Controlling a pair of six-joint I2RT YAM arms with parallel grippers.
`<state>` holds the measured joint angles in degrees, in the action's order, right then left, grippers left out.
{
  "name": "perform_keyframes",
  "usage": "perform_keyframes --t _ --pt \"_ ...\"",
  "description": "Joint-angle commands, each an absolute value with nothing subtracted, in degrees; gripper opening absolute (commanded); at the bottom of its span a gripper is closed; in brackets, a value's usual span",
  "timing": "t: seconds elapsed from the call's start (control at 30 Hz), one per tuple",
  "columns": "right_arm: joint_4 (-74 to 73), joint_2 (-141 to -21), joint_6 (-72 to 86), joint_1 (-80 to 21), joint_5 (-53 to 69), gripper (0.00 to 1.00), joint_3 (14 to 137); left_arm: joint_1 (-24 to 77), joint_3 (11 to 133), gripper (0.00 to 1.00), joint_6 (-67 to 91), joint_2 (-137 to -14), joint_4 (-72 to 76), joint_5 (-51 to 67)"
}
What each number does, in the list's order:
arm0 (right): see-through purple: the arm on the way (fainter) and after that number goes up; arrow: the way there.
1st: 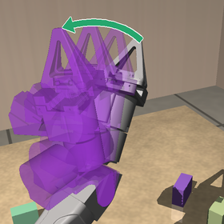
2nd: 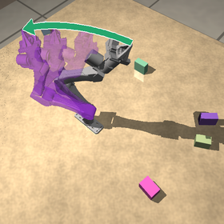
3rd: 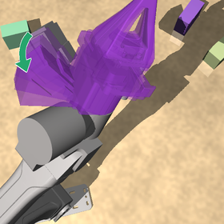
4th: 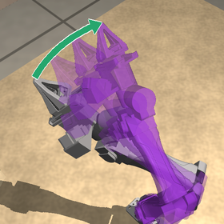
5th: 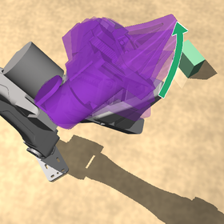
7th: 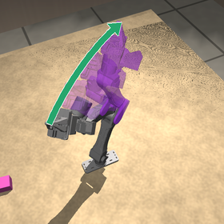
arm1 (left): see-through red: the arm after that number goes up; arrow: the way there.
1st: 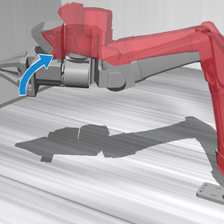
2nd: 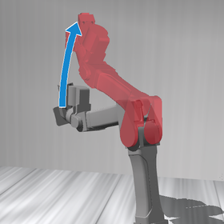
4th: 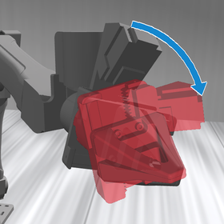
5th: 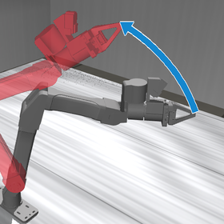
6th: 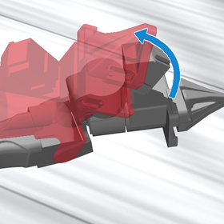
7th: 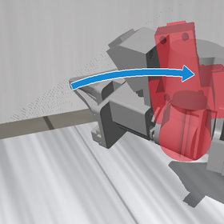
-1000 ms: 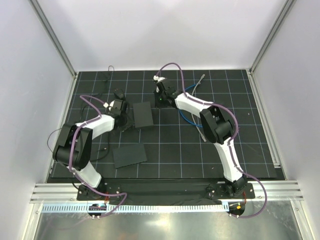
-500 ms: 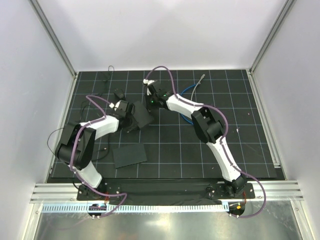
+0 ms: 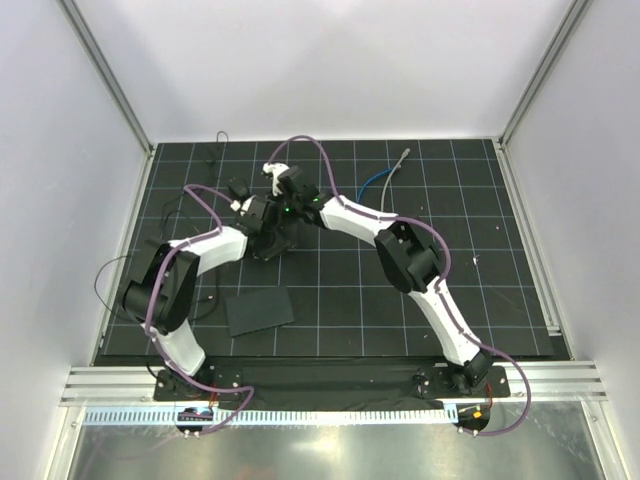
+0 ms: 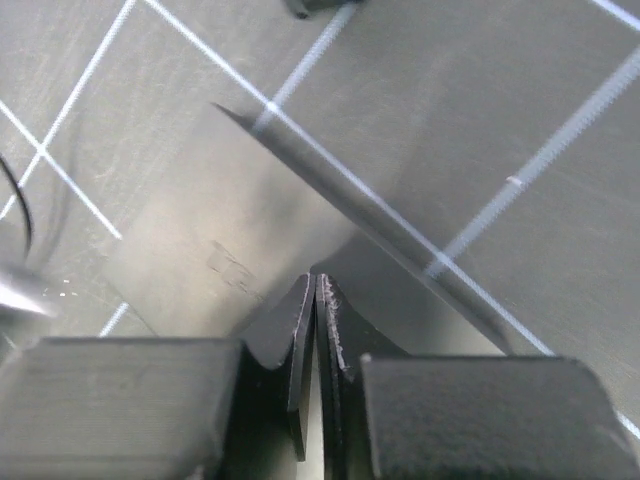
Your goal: Pull the plug from the switch port
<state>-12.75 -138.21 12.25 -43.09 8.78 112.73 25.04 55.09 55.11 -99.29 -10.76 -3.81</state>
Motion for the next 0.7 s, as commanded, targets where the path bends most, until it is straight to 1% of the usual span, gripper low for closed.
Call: perform_keyframes --t 0.0,0.1,0.13,0.17,0.2,0.23,0.27,0.33,0.37,0.43,0.47,0.5,0.53,0.57,0.6,0.63,0.67 --pt "-6.16 -130.54 11.69 -40.61 5.90 0.14 106.20 24.87 56.69 0.00 53.79 -93.79 -11.51 -7.64" --pt "-1.86 -126.05 10.47 -40.34 1.42 0.21 101.27 24.96 54.16 0.02 53.53 -87.99 -11.86 -8.52" --pt "-0.71 -122.64 10.20 -40.34 -2.94 0.24 98.38 24.96 53.27 0.04 53.44 -83.98 -12.04 -8.53" --pt "-0.62 -121.04 8.72 -40.34 -4.64 0.30 97.13 24.96 52.30 0.12 53.18 -81.93 -12.04 -8.61" --pt "-0.62 -119.11 7.92 -40.25 -6.31 0.33 95.99 24.96 50.38 0.16 53.09 -79.30 -11.95 -8.44" --pt "-1.14 -115.61 7.13 -40.34 -10.77 0.35 93.63 24.96 49.32 0.22 52.82 -76.84 -11.95 -8.35" --pt "-1.49 -113.66 6.68 -40.25 -12.99 0.40 92.39 24.87 48.09 0.33 52.74 -71.77 -11.95 -8.44" --pt "-3.67 -108.49 6.41 -40.08 -18.34 0.49 89.06 24.96 45.18 0.42 52.56 -67.00 -12.56 -7.91" --pt "-4.91 -106.98 6.76 -39.90 -19.67 0.56 87.99 24.87 43.44 0.50 52.38 -62.01 -13.18 -7.21" --pt "-9.37 -103.73 9.74 -39.90 -21.70 0.64 84.58 24.79 41.67 0.59 52.47 -57.42 -13.88 -4.59" --pt "-10.80 -100.14 11.50 -39.82 -23.71 0.70 82.90 24.79 40.53 0.66 53.43 -55.39 -13.89 -3.61" --pt "-11.85 -97.67 13.08 -39.81 -23.99 0.73 80.79 24.79 37.82 0.69 53.87 -51.89 -13.63 -2.30" --pt "-13.00 -95.30 16.49 -39.90 -24.43 0.78 76.07 24.79 36.23 0.72 54.31 -50.20 -12.75 -0.20" --pt "-13.62 -89.97 18.09 -39.90 -24.78 0.83 73.42 24.79 32.90 0.76 55.71 -47.58 -10.92 2.78" --pt "-15.80 -87.39 19.85 -39.90 -25.48 0.85 68.26 24.79 31.31 0.78 56.33 -46.33 -9.94 4.47" --pt "-17.47 -84.84 24.91 -39.90 -26.18 0.90 65.94 24.70 29.64 0.79 57.12 -45.27 -7.41 8.57" --pt "-18.88 -78.98 27.14 -39.82 -26.54 0.91 63.39 24.70 26.57 0.80 57.91 -44.13 -6.25 10.53"
